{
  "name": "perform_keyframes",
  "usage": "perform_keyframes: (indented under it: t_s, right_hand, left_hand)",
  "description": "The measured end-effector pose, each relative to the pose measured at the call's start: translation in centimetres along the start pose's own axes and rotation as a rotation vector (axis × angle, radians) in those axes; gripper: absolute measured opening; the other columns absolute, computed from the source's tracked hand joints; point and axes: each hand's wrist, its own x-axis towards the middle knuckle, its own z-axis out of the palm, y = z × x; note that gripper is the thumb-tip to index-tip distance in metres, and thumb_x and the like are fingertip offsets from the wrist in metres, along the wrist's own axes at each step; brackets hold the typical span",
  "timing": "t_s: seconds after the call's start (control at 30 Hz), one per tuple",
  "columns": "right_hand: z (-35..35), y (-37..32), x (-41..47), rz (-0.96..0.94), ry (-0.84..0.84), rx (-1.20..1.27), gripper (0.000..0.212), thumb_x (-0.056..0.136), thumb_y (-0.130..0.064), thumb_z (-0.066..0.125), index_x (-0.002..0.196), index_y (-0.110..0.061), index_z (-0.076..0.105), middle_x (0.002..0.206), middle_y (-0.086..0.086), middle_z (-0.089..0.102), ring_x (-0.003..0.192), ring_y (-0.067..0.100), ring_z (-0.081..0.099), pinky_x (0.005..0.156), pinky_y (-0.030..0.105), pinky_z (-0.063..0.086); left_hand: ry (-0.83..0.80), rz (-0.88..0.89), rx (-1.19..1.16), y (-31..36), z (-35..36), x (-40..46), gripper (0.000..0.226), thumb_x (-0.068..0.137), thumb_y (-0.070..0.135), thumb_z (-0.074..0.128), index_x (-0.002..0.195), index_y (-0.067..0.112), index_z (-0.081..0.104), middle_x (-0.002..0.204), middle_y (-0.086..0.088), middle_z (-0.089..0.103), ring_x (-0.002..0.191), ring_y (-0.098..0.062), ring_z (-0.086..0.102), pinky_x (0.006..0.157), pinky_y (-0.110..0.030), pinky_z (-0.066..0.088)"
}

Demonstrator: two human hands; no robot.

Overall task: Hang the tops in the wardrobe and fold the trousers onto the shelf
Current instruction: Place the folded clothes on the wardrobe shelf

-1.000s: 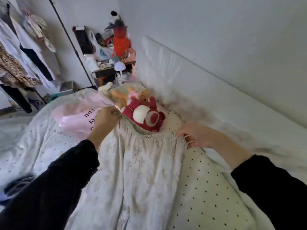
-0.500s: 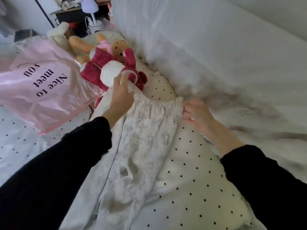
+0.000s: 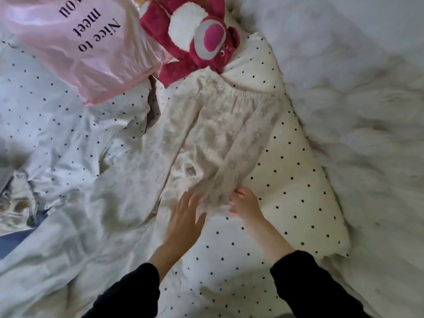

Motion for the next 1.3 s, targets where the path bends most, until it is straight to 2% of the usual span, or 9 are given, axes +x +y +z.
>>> perform_keyframes:
  t_s: [0.13, 0.33, 0.4, 0.5, 0.63, 0.8, 0.93, 1.17, 1.3]
  right_hand:
    - [1.6, 1.2, -0.7, 0.002, -0.080, 0.160, 0.019, 0.096, -0.013, 0.049, 0.110, -0.009, 0.059, 0.102, 0.010, 0.067, 0.092, 0.025, 0.065, 0.075, 0.033, 0.057]
    - [3.5, 2.6, -1.5, 0.005, -0.178, 0.233, 0.018, 0.098, -0.009, 0.044, 0.091, -0.006, 0.061, 0.064, 0.000, 0.059, 0.058, 0.012, 0.055, 0.078, 0.032, 0.052]
    - [4.7, 3.4, -2.2, 0.032, -0.183, 0.216, 0.018, 0.098, -0.012, 0.044, 0.098, -0.006, 0.062, 0.080, 0.006, 0.066, 0.074, 0.016, 0.064, 0.076, 0.031, 0.054]
    - [6.5, 4.9, -3.0, 0.079, -0.193, 0.171, 0.022, 0.098, -0.013, 0.044, 0.109, -0.004, 0.060, 0.089, 0.010, 0.062, 0.095, 0.021, 0.065, 0.074, 0.032, 0.055]
    - [9.1, 6.8, -4.4, 0.142, -0.152, 0.177, 0.015, 0.098, -0.008, 0.044, 0.106, -0.007, 0.056, 0.090, 0.007, 0.059, 0.090, 0.018, 0.060, 0.067, 0.030, 0.054]
    - [12.2, 10.6, -7.3, 0.239, -0.194, 0.094, 0.031, 0.098, -0.008, 0.046, 0.129, -0.010, 0.047, 0.125, 0.008, 0.053, 0.110, 0.024, 0.057, 0.073, 0.033, 0.053]
    - [13.7, 12.6, -8.5, 0.283, -0.187, 0.055, 0.039, 0.099, -0.008, 0.045, 0.138, -0.008, 0.040, 0.133, 0.011, 0.050, 0.116, 0.026, 0.054, 0.084, 0.036, 0.051]
    - [16.3, 15.4, -10.1, 0.326, -0.146, 0.054, 0.038, 0.099, -0.008, 0.044, 0.137, -0.008, 0.042, 0.131, 0.012, 0.053, 0.111, 0.025, 0.056, 0.082, 0.035, 0.051]
    - [17.7, 16.6, -11.2, 0.359, -0.130, 0.052, 0.036, 0.099, -0.008, 0.042, 0.135, -0.008, 0.044, 0.131, 0.013, 0.054, 0.117, 0.027, 0.055, 0.079, 0.034, 0.050]
  left_hand:
    - [-0.042, -0.169, 0.100, -3.1, 1.1, -3.4, 0.071, 0.087, 0.045, 0.059, 0.144, 0.017, 0.028, 0.154, -0.002, 0.020, 0.141, -0.021, 0.022, 0.112, -0.038, 0.027]
    - [-0.047, -0.441, 0.227, -6.9, 0.4, -5.0, 0.075, 0.088, 0.019, 0.061, 0.145, 0.013, 0.013, 0.153, -0.008, 0.011, 0.142, -0.026, 0.014, 0.111, -0.041, 0.025]
    - [-0.129, -0.545, 0.179, -8.0, -0.3, -6.1, 0.069, 0.089, 0.022, 0.060, 0.144, 0.010, 0.019, 0.149, -0.009, 0.019, 0.137, -0.027, 0.023, 0.104, -0.040, 0.032]
    - [-0.215, -0.541, 0.232, -9.8, -0.8, -8.1, 0.051, 0.091, 0.027, 0.057, 0.138, 0.016, 0.038, 0.139, -0.007, 0.030, 0.129, -0.026, 0.031, 0.099, -0.036, 0.036]
    - [-0.300, -0.602, 0.158, -12.0, -0.4, -11.1, 0.048, 0.088, 0.021, 0.059, 0.134, 0.018, 0.044, 0.134, -0.008, 0.032, 0.124, -0.028, 0.033, 0.095, -0.034, 0.037]
    - [-0.164, -0.590, 0.203, -14.1, 0.4, -13.9, 0.048, 0.086, 0.012, 0.058, 0.129, 0.020, 0.040, 0.132, -0.007, 0.032, 0.120, -0.027, 0.034, 0.096, -0.036, 0.034]
    - [-0.087, -0.596, 0.316, -16.1, -0.1, -15.5, 0.058, 0.086, 0.006, 0.055, 0.136, 0.017, 0.028, 0.138, -0.007, 0.028, 0.127, -0.026, 0.032, 0.098, -0.039, 0.036]
    - [-0.209, -0.664, 0.482, -19.7, -1.5, -18.7, 0.036, 0.091, 0.013, 0.049, 0.127, 0.015, 0.044, 0.132, -0.005, 0.041, 0.126, -0.023, 0.036, 0.098, -0.036, 0.036]
    - [-0.255, -0.510, 0.447, -20.6, -2.4, -20.2, 0.032, 0.093, 0.020, 0.045, 0.124, 0.016, 0.052, 0.131, -0.006, 0.045, 0.122, -0.023, 0.043, 0.101, -0.032, 0.035]
